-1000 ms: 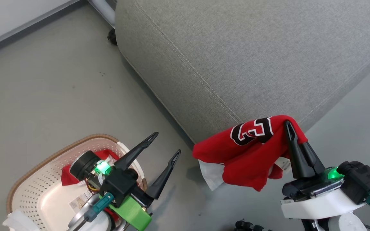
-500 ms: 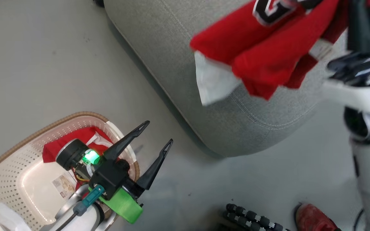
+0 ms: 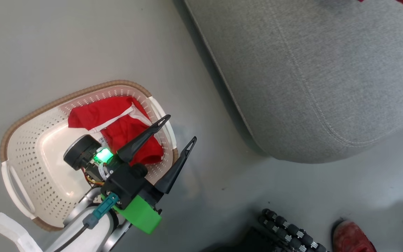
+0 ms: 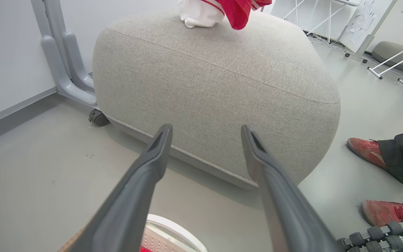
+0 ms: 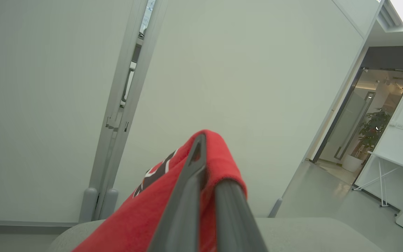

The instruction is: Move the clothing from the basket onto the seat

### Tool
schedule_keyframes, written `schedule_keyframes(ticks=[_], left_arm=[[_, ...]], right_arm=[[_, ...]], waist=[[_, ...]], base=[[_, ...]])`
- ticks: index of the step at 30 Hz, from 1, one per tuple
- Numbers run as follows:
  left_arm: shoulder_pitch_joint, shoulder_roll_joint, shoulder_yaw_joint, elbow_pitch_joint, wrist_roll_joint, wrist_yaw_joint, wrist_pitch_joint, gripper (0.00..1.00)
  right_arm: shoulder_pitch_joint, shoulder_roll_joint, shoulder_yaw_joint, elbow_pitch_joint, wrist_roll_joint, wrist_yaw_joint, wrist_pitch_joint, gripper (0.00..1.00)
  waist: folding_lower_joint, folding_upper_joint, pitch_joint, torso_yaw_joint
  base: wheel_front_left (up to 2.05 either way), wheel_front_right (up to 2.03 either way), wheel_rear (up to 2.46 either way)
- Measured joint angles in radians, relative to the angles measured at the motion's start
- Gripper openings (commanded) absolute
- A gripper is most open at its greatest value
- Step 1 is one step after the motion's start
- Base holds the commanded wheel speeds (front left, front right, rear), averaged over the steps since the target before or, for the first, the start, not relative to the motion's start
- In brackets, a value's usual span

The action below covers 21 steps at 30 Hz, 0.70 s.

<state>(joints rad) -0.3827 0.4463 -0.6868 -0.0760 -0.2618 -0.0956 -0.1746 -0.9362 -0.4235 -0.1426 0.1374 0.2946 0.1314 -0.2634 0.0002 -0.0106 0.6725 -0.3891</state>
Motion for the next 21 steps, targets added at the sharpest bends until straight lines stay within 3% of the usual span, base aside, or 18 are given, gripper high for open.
schedule_keyframes(ticks=[7,8,9,13,21], left_arm=[[-0.024,-0.024,-0.020,0.037,0.001,-0.001,-0.012,1.00],[-0.024,-0.026,-0.018,0.043,0.002,0.004,-0.013,1.00],[-0.024,-0.026,-0.015,0.051,0.004,0.012,-0.018,1.00],[-0.024,-0.038,-0.013,0.074,0.004,0.029,-0.032,1.00],[-0.006,-0.090,0.003,0.131,0.007,0.088,-0.074,1.00]], right_arm=[[0.123,0.103,-0.123,0.274,0.043,0.000,0.000,0.01],[0.137,0.122,-0.133,0.286,0.054,0.000,0.000,0.28],[0.157,0.142,-0.143,0.296,0.063,0.000,0.000,1.00],[0.259,0.205,-0.192,0.274,0.064,0.000,0.000,1.00],[0.498,0.313,-0.152,0.118,0.036,0.000,0.000,1.00]], waist=[[0.0000,0.0000,0.047,0.058],[0.0000,0.0000,0.048,0.063],[0.0000,0.0000,0.046,0.065],[0.0000,0.0000,0.028,0.065],[-0.0001,0.0000,-0.050,0.056]], base=[[0.00,0.00,0.00],[0.00,0.00,0.00],[0.00,0.00,0.00],[0.00,0.00,0.00],[0.00,0.00,0.00]])
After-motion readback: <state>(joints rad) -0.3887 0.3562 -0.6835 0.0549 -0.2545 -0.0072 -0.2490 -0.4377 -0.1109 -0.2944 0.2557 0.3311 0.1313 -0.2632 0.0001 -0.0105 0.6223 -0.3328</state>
